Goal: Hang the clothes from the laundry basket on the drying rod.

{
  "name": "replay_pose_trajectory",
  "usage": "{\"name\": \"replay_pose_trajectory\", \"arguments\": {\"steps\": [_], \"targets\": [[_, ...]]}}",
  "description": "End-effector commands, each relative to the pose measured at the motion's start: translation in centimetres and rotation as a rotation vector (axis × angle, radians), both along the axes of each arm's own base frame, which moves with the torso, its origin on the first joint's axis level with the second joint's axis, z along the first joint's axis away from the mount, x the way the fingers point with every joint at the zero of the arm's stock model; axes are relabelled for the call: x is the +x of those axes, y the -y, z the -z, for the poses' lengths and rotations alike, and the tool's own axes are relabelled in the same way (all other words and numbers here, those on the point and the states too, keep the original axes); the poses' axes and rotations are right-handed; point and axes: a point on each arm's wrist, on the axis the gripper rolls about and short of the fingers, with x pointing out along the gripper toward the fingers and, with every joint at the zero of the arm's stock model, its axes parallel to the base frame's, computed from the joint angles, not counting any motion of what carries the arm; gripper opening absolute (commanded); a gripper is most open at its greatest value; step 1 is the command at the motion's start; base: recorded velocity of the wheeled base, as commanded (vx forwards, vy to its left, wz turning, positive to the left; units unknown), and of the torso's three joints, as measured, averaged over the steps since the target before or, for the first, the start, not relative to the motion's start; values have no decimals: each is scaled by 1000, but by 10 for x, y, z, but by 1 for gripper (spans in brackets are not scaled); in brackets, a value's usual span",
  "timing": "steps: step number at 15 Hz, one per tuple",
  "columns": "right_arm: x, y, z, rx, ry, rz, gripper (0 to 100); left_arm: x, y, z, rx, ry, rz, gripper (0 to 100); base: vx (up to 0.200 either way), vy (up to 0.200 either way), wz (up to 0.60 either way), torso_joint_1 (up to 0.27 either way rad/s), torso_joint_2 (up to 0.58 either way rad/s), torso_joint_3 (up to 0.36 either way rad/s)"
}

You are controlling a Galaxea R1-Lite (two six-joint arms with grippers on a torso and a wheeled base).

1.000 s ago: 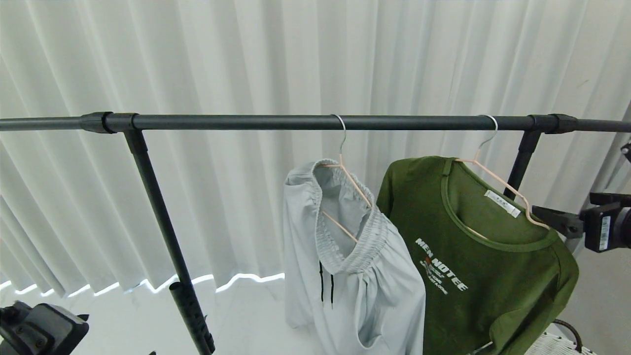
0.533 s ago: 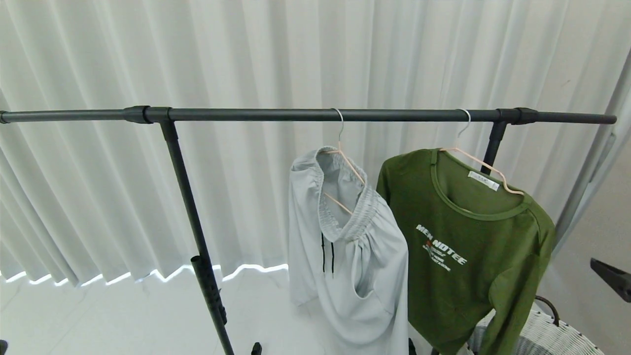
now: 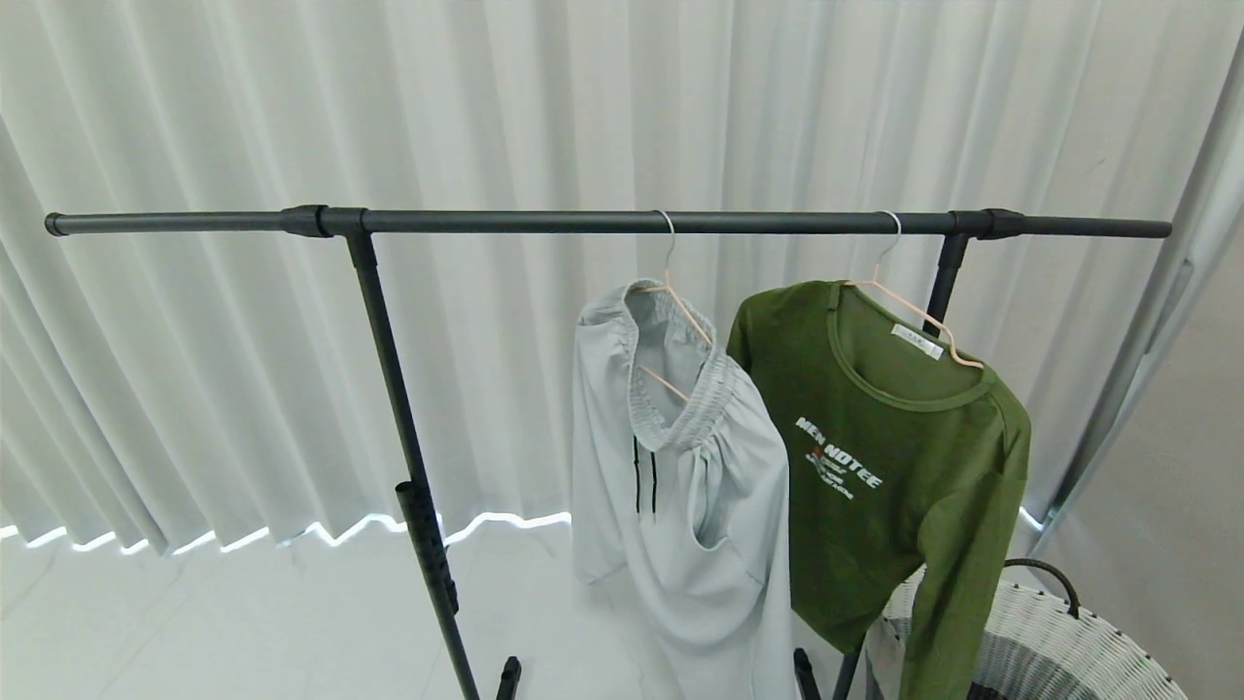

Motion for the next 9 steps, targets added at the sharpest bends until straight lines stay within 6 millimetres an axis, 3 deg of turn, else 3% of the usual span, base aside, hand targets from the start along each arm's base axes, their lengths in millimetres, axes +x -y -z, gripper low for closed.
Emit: {"name": "replay_pose_trajectory", "arguments": {"steps": [1,7,9], "targets": [[-34,-3,34,-9,106,18,100,-19,4,2,42,217,-6,100,0,0,0,0,0,0],[-32,-2,36,35,160,52,100,-19,3,3,-21,258,-38,100,0,0,0,0,0,0],[-31,-2,38,81,175,81,100,-16,7,3,-49,254,164,100,0,0,0,0,0,0]]}}
